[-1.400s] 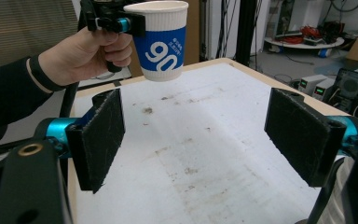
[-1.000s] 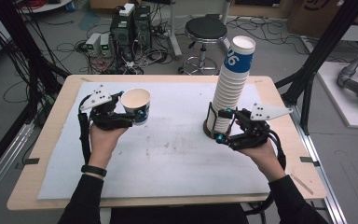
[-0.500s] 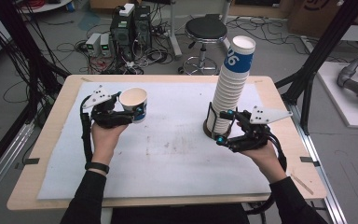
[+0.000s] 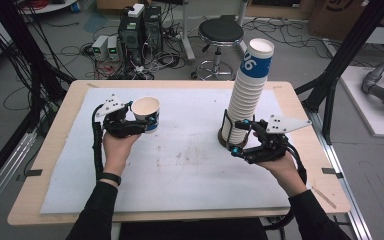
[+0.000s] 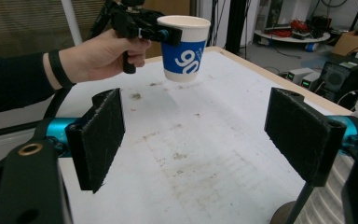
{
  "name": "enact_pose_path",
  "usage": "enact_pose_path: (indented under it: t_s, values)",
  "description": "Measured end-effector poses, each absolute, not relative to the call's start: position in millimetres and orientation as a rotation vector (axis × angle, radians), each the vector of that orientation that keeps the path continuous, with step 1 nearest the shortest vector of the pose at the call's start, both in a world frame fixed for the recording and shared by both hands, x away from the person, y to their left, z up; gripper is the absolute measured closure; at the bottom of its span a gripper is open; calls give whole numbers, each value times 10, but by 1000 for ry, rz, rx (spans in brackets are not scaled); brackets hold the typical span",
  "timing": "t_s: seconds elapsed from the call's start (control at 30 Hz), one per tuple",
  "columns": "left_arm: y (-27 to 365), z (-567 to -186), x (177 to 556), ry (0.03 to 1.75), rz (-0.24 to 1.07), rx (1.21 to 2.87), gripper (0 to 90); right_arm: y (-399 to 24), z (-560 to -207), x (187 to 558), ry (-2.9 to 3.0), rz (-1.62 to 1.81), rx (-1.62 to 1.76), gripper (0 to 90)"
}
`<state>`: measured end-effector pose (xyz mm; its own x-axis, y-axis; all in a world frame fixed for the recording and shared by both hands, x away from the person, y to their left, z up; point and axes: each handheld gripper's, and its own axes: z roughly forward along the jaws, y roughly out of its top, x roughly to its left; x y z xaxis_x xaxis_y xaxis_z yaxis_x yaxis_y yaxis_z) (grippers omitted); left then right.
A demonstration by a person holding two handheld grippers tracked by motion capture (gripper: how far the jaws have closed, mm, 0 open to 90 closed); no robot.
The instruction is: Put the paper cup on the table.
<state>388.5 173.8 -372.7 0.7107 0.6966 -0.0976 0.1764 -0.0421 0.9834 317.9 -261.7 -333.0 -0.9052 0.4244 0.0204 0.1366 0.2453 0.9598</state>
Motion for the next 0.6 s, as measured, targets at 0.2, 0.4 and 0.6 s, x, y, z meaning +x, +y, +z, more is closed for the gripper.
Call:
enact_pose_path:
  t_s: [0.2,0.4,0.6]
  values:
    - [1764,-3832,3944,759,478,1584,206,-2614,-3377,3180,2275,1705,544,204]
    - [1778,-3905,3987,790,468,1584,203,-2592,-3409,3174,2272,1706,559,204]
    - [1777,-3974,4025,803,464,1575,203,-2579,-3438,3169,2257,1711,555,203]
